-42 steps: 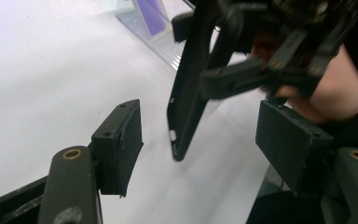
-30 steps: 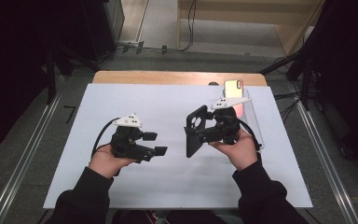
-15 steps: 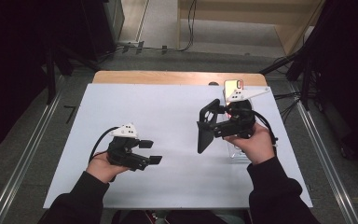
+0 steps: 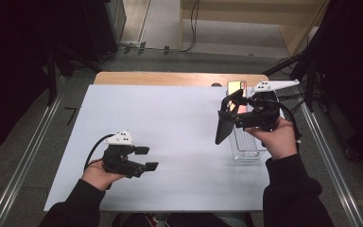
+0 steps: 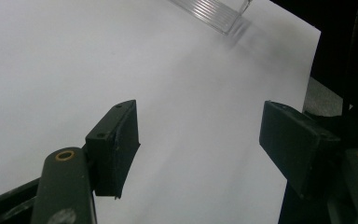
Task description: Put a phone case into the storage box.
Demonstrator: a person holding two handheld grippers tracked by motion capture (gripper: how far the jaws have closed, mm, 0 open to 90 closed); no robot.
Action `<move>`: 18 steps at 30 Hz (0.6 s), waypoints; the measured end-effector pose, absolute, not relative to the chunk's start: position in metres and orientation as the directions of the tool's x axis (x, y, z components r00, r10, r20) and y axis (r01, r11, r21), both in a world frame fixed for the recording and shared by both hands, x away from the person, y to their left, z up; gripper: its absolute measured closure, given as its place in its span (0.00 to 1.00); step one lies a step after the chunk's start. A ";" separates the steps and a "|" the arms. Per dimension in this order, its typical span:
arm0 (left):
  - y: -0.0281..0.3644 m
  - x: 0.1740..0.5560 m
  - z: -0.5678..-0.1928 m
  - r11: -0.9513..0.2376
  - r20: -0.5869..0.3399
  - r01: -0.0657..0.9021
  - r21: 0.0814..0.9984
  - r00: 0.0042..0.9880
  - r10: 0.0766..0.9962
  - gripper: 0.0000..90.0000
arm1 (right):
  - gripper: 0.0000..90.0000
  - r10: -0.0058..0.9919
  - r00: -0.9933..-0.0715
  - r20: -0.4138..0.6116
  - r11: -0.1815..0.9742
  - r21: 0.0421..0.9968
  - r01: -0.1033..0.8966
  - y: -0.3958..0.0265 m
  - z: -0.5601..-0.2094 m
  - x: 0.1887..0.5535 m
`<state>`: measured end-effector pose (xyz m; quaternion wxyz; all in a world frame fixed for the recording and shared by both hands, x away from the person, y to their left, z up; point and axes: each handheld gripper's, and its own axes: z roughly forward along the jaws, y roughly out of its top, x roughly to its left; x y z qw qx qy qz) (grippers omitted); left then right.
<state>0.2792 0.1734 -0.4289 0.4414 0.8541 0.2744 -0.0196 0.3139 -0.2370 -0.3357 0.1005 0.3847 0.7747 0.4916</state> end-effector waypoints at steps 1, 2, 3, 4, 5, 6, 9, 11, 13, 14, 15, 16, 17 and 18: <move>0.174 0.279 -0.429 -0.462 -0.276 0.490 0.739 0.846 0.456 0.32 | 0.14 0.702 -0.675 0.225 0.215 0.838 0.502 -0.240 -0.335 0.315; 0.176 0.279 -0.430 -0.460 -0.278 0.495 0.737 0.843 0.461 0.32 | 0.14 0.706 -0.672 0.224 0.210 0.840 0.501 -0.242 -0.335 0.315; 0.176 0.279 -0.430 -0.460 -0.282 0.501 0.733 0.839 0.465 0.32 | 0.14 0.717 -0.660 0.223 0.204 0.839 0.505 -0.245 -0.334 0.316; 0.178 0.278 -0.431 -0.457 -0.286 0.504 0.733 0.838 0.465 0.32 | 0.14 0.724 -0.653 0.222 0.199 0.840 0.505 -0.246 -0.334 0.316; 0.179 0.278 -0.431 -0.458 -0.286 0.507 0.730 0.836 0.468 0.32 | 0.14 0.728 -0.650 0.218 0.195 0.842 0.502 -0.248 -0.334 0.317; 0.180 0.278 -0.431 -0.454 -0.287 0.507 0.733 0.836 0.468 0.32 | 0.14 0.741 -0.637 0.212 0.189 0.845 0.500 -0.251 -0.334 0.318; 0.182 0.276 -0.430 -0.449 -0.283 0.509 0.735 0.831 0.479 0.32 | 0.14 0.771 -0.603 0.206 0.173 0.843 0.510 -0.256 -0.334 0.321; 0.184 0.275 -0.431 -0.448 -0.280 0.510 0.734 0.829 0.484 0.32 | 0.14 0.788 -0.577 0.213 0.155 0.839 0.522 -0.259 -0.336 0.323; 0.185 0.275 -0.431 -0.449 -0.280 0.512 0.732 0.827 0.487 0.32 | 0.14 0.800 -0.561 0.212 0.147 0.838 0.526 -0.261 -0.337 0.325; 0.186 0.275 -0.431 -0.448 -0.282 0.513 0.732 0.827 0.486 0.32 | 0.14 0.810 -0.547 0.210 0.139 0.838 0.528 -0.262 -0.339 0.326; 0.186 0.275 -0.431 -0.446 -0.283 0.513 0.733 0.827 0.486 0.32 | 0.14 0.820 -0.535 0.203 0.138 0.838 0.528 -0.263 -0.340 0.327; 0.187 0.275 -0.431 -0.441 -0.282 0.513 0.737 0.825 0.489 0.32 | 0.14 0.829 -0.525 0.196 0.136 0.838 0.528 -0.263 -0.341 0.328; 0.187 0.275 -0.431 -0.436 -0.284 0.516 0.738 0.823 0.492 0.32 | 0.14 0.843 -0.505 0.185 0.134 0.837 0.530 -0.264 -0.342 0.329; 0.187 0.275 -0.431 -0.436 -0.284 0.514 0.739 0.824 0.491 0.32 | 0.14 0.853 -0.491 0.177 0.133 0.836 0.532 -0.266 -0.344 0.331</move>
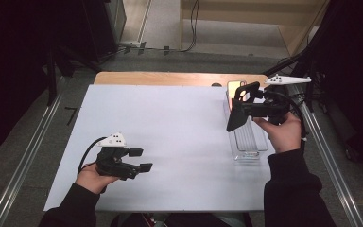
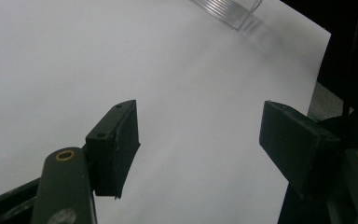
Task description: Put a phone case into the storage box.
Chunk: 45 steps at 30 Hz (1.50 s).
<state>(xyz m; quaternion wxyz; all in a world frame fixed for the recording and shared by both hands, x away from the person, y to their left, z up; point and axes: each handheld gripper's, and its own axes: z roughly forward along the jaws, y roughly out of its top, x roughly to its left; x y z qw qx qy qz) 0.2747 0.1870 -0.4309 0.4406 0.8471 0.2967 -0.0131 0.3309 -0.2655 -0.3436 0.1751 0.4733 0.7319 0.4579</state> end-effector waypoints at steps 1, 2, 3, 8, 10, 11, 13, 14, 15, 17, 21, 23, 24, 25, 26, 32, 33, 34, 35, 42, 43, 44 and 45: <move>0.187 0.275 -0.431 -0.434 -0.284 0.514 0.740 0.824 0.491 0.32 | 0.14 0.861 -0.478 0.175 0.127 0.835 0.535 -0.267 -0.345 0.332; 0.187 0.275 -0.431 -0.432 -0.284 0.513 0.742 0.824 0.490 0.32 | 0.14 0.868 -0.464 0.176 0.118 0.835 0.537 -0.268 -0.347 0.334; 0.187 0.275 -0.431 -0.432 -0.282 0.510 0.744 0.826 0.488 0.32 | 0.14 0.874 -0.453 0.177 0.110 0.835 0.539 -0.270 -0.348 0.335; 0.186 0.275 -0.431 -0.430 -0.281 0.506 0.748 0.828 0.486 0.32 | 0.14 0.906 -0.382 0.180 0.072 0.826 0.559 -0.282 -0.357 0.342; 0.186 0.274 -0.431 -0.430 -0.279 0.504 0.749 0.829 0.485 0.32 | 0.14 0.915 -0.365 0.172 0.070 0.824 0.562 -0.285 -0.361 0.345; 0.186 0.274 -0.431 -0.430 -0.278 0.503 0.750 0.829 0.485 0.32 | 0.14 0.918 -0.358 0.169 0.069 0.822 0.565 -0.286 -0.362 0.346; 0.186 0.275 -0.431 -0.429 -0.277 0.502 0.751 0.829 0.485 0.32 | 0.14 0.932 -0.331 0.146 0.075 0.817 0.572 -0.287 -0.365 0.350; 0.186 0.275 -0.431 -0.428 -0.278 0.503 0.751 0.829 0.486 0.32 | 0.14 0.935 -0.326 0.137 0.079 0.817 0.572 -0.288 -0.366 0.351; 0.186 0.275 -0.431 -0.428 -0.278 0.502 0.751 0.829 0.485 0.32 | 0.14 0.940 -0.314 0.137 0.073 0.814 0.576 -0.288 -0.367 0.353; 0.185 0.274 -0.431 -0.427 -0.280 0.504 0.751 0.829 0.485 0.32 | 0.14 0.945 -0.298 0.134 0.068 0.812 0.580 -0.289 -0.370 0.357; 0.185 0.274 -0.432 -0.433 -0.275 0.500 0.750 0.831 0.483 0.32 | 0.14 0.958 -0.257 0.127 0.055 0.799 0.599 -0.290 -0.381 0.369; 0.185 0.274 -0.433 -0.431 -0.277 0.502 0.750 0.830 0.484 0.32 | 0.14 0.960 -0.243 0.136 0.041 0.793 0.608 -0.290 -0.386 0.375; 0.185 0.274 -0.433 -0.429 -0.279 0.503 0.750 0.830 0.484 0.32 | 0.14 0.963 -0.233 0.138 0.036 0.789 0.613 -0.290 -0.390 0.379; 0.185 0.274 -0.434 -0.429 -0.282 0.505 0.749 0.829 0.484 0.32 | 0.14 0.964 -0.227 0.135 0.035 0.788 0.615 -0.289 -0.393 0.382; 0.185 0.274 -0.435 -0.430 -0.281 0.505 0.748 0.829 0.484 0.32 | 0.14 0.966 -0.222 0.134 0.033 0.784 0.619 -0.289 -0.395 0.385; 0.185 0.274 -0.437 -0.436 -0.282 0.507 0.744 0.829 0.483 0.32 | 0.14 0.971 -0.184 0.155 -0.001 0.766 0.642 -0.289 -0.410 0.403; 0.185 0.273 -0.437 -0.436 -0.282 0.506 0.744 0.830 0.481 0.32 | 0.14 0.970 -0.180 0.165 -0.009 0.762 0.647 -0.288 -0.412 0.406; 0.185 0.273 -0.438 -0.436 -0.282 0.506 0.744 0.829 0.482 0.32 | 0.14 0.970 -0.176 0.169 -0.014 0.758 0.652 -0.288 -0.414 0.408; 0.185 0.273 -0.438 -0.437 -0.282 0.506 0.743 0.830 0.482 0.32 | 0.14 0.970 -0.173 0.171 -0.016 0.756 0.655 -0.288 -0.415 0.409; 0.186 0.273 -0.438 -0.438 -0.283 0.509 0.741 0.828 0.484 0.32 | 0.14 0.978 -0.156 0.137 -0.002 0.760 0.650 -0.279 -0.423 0.420; 0.186 0.272 -0.438 -0.436 -0.284 0.509 0.742 0.828 0.484 0.32 | 0.14 0.979 -0.150 0.138 -0.007 0.761 0.649 -0.278 -0.424 0.422; 0.186 0.272 -0.438 -0.436 -0.284 0.509 0.742 0.829 0.482 0.32 | 0.14 0.980 -0.149 0.135 -0.006 0.760 0.650 -0.277 -0.425 0.423; 0.185 0.272 -0.438 -0.438 -0.284 0.507 0.743 0.830 0.480 0.32 | 0.14 0.980 -0.144 0.135 -0.009 0.760 0.649 -0.276 -0.426 0.425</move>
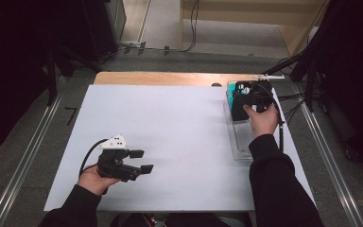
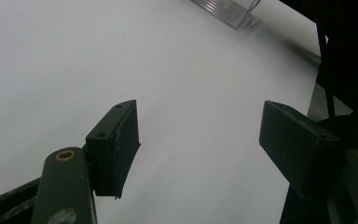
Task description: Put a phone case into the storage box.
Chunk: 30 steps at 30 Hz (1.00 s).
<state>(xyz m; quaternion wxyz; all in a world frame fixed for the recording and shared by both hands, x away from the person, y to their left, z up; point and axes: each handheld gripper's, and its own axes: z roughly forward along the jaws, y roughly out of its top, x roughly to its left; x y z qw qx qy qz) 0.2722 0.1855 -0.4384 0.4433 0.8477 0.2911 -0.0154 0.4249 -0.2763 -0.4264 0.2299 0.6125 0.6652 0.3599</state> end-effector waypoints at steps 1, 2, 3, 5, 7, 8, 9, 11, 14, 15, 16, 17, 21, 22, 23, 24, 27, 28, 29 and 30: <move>0.185 0.272 -0.438 -0.440 -0.283 0.506 0.742 0.831 0.479 0.32 | 0.14 0.981 -0.140 0.134 -0.011 0.760 0.650 -0.276 -0.427 0.427; 0.185 0.272 -0.439 -0.441 -0.282 0.506 0.741 0.831 0.480 0.32 | 0.14 0.981 -0.138 0.133 -0.012 0.761 0.649 -0.275 -0.428 0.429; 0.184 0.272 -0.439 -0.444 -0.282 0.506 0.739 0.831 0.479 0.32 | 0.14 0.982 -0.134 0.132 -0.014 0.760 0.650 -0.275 -0.428 0.430; 0.183 0.271 -0.439 -0.447 -0.281 0.506 0.737 0.832 0.479 0.32 | 0.14 0.983 -0.131 0.127 -0.012 0.760 0.650 -0.273 -0.430 0.435; 0.183 0.272 -0.440 -0.451 -0.279 0.501 0.738 0.836 0.473 0.32 | 0.14 0.984 -0.126 0.125 -0.013 0.759 0.651 -0.272 -0.431 0.438; 0.182 0.272 -0.440 -0.450 -0.280 0.502 0.739 0.836 0.473 0.32 | 0.14 0.984 -0.124 0.128 -0.016 0.757 0.653 -0.272 -0.432 0.440; 0.183 0.272 -0.440 -0.452 -0.279 0.501 0.738 0.836 0.473 0.32 | 0.14 0.984 -0.117 0.134 -0.025 0.756 0.654 -0.272 -0.432 0.442; 0.183 0.272 -0.440 -0.449 -0.281 0.504 0.738 0.834 0.475 0.32 | 0.14 0.984 -0.113 0.138 -0.032 0.758 0.652 -0.272 -0.434 0.445; 0.183 0.272 -0.440 -0.452 -0.279 0.502 0.737 0.835 0.473 0.32 | 0.14 0.984 -0.114 0.134 -0.027 0.757 0.653 -0.272 -0.438 0.450; 0.183 0.272 -0.440 -0.451 -0.279 0.501 0.739 0.837 0.471 0.32 | 0.14 0.984 -0.114 0.133 -0.027 0.756 0.654 -0.272 -0.439 0.451; 0.182 0.272 -0.440 -0.451 -0.279 0.501 0.739 0.836 0.471 0.32 | 0.14 0.985 -0.111 0.132 -0.029 0.760 0.649 -0.271 -0.440 0.453; 0.182 0.272 -0.440 -0.454 -0.279 0.501 0.737 0.837 0.471 0.32 | 0.14 0.985 -0.110 0.130 -0.028 0.761 0.648 -0.271 -0.441 0.453; 0.182 0.272 -0.440 -0.457 -0.277 0.501 0.735 0.837 0.472 0.32 | 0.13 0.984 -0.112 0.135 -0.032 0.768 0.640 -0.271 -0.445 0.457; 0.182 0.272 -0.441 -0.454 -0.280 0.502 0.736 0.837 0.471 0.32 | 0.13 0.984 -0.111 0.136 -0.034 0.769 0.639 -0.271 -0.446 0.457; 0.181 0.272 -0.440 -0.454 -0.280 0.502 0.736 0.836 0.471 0.32 | 0.13 0.983 -0.108 0.145 -0.043 0.769 0.638 -0.271 -0.446 0.458; 0.181 0.272 -0.440 -0.454 -0.280 0.502 0.736 0.837 0.471 0.32 | 0.12 0.982 -0.107 0.153 -0.050 0.767 0.639 -0.272 -0.447 0.458; 0.181 0.272 -0.440 -0.455 -0.280 0.501 0.736 0.837 0.470 0.32 | 0.12 0.982 -0.111 0.155 -0.050 0.769 0.638 -0.273 -0.448 0.460; 0.181 0.272 -0.441 -0.456 -0.279 0.501 0.736 0.838 0.469 0.32 | 0.12 0.982 -0.108 0.154 -0.050 0.768 0.639 -0.272 -0.449 0.461; 0.181 0.273 -0.441 -0.456 -0.279 0.500 0.736 0.838 0.469 0.32 | 0.12 0.983 -0.102 0.150 -0.050 0.766 0.641 -0.271 -0.449 0.463; 0.181 0.273 -0.441 -0.456 -0.280 0.500 0.736 0.838 0.468 0.32 | 0.12 0.984 -0.104 0.147 -0.046 0.765 0.642 -0.271 -0.450 0.463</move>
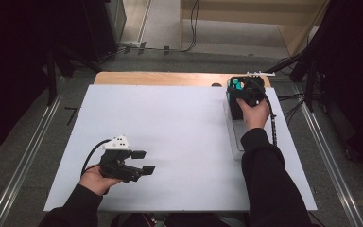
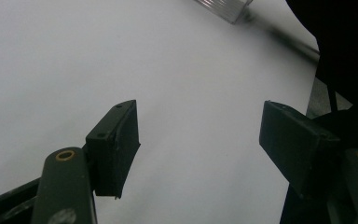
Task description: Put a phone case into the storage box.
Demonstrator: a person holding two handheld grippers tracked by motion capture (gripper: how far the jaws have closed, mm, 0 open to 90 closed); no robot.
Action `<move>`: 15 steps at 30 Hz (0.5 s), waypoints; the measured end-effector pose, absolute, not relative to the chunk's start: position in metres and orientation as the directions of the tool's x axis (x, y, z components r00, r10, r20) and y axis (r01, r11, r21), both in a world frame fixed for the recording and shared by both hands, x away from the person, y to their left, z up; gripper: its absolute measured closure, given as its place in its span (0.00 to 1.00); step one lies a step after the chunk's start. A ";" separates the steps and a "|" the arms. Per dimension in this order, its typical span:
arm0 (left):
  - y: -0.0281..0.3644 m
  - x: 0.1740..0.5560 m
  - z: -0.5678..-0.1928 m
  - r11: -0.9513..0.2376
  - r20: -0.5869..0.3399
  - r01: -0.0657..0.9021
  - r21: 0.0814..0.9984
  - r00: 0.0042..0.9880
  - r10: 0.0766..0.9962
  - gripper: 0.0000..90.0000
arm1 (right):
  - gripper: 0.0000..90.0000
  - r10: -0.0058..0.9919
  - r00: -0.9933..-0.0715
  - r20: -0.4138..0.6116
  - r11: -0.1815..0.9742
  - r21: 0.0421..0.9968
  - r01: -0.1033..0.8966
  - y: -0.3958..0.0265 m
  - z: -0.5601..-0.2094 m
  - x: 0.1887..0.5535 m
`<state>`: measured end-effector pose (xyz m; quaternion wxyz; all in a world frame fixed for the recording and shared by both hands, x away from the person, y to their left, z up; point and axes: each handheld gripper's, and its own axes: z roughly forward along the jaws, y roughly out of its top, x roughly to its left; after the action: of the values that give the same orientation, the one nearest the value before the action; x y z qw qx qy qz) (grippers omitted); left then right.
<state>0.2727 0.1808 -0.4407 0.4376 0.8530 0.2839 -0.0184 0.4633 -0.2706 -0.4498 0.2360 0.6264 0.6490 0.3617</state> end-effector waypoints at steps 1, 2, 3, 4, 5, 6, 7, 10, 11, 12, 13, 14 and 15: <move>0.181 0.273 -0.441 -0.455 -0.280 0.501 0.736 0.837 0.470 0.32 | 0.12 0.984 -0.107 0.139 -0.039 0.766 0.642 -0.270 -0.450 0.464; 0.181 0.273 -0.441 -0.457 -0.279 0.499 0.736 0.839 0.468 0.32 | 0.12 0.985 -0.110 0.134 -0.033 0.765 0.643 -0.269 -0.451 0.465; 0.181 0.273 -0.441 -0.457 -0.279 0.500 0.736 0.838 0.469 0.32 | 0.12 0.985 -0.108 0.131 -0.031 0.765 0.643 -0.268 -0.451 0.465; 0.181 0.273 -0.441 -0.457 -0.279 0.501 0.735 0.838 0.469 0.32 | 0.12 0.986 -0.108 0.129 -0.030 0.764 0.644 -0.268 -0.451 0.466; 0.181 0.274 -0.441 -0.456 -0.279 0.501 0.736 0.838 0.469 0.32 | 0.12 0.986 -0.106 0.127 -0.029 0.764 0.644 -0.268 -0.452 0.466; 0.181 0.274 -0.441 -0.452 -0.282 0.503 0.737 0.836 0.471 0.32 | 0.12 0.986 -0.104 0.129 -0.032 0.764 0.645 -0.268 -0.452 0.467; 0.181 0.274 -0.440 -0.455 -0.279 0.502 0.735 0.837 0.471 0.32 | 0.12 0.986 -0.104 0.131 -0.033 0.763 0.646 -0.268 -0.452 0.467; 0.180 0.274 -0.440 -0.455 -0.278 0.498 0.738 0.839 0.467 0.32 | 0.10 0.983 -0.107 0.147 -0.044 0.764 0.644 -0.269 -0.453 0.468; 0.180 0.274 -0.440 -0.454 -0.278 0.499 0.738 0.839 0.468 0.32 | 0.08 0.981 -0.107 0.159 -0.053 0.763 0.644 -0.270 -0.453 0.468; 0.180 0.274 -0.440 -0.454 -0.278 0.499 0.738 0.838 0.469 0.32 | 0.08 0.979 -0.107 0.174 -0.063 0.759 0.648 -0.271 -0.453 0.468; 0.180 0.274 -0.440 -0.453 -0.279 0.499 0.738 0.838 0.469 0.32 | 0.08 0.978 -0.109 0.180 -0.067 0.757 0.650 -0.272 -0.453 0.468; 0.179 0.275 -0.440 -0.454 -0.279 0.498 0.739 0.839 0.468 0.32 | 0.08 0.977 -0.107 0.184 -0.070 0.755 0.652 -0.272 -0.453 0.468; 0.179 0.275 -0.440 -0.453 -0.278 0.497 0.740 0.840 0.466 0.32 | 0.08 0.977 -0.108 0.182 -0.068 0.754 0.653 -0.272 -0.453 0.468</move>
<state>0.2748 0.1790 -0.4401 0.4399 0.8523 0.2825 -0.0173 0.4682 -0.2721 -0.4533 0.2196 0.6305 0.6463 0.3694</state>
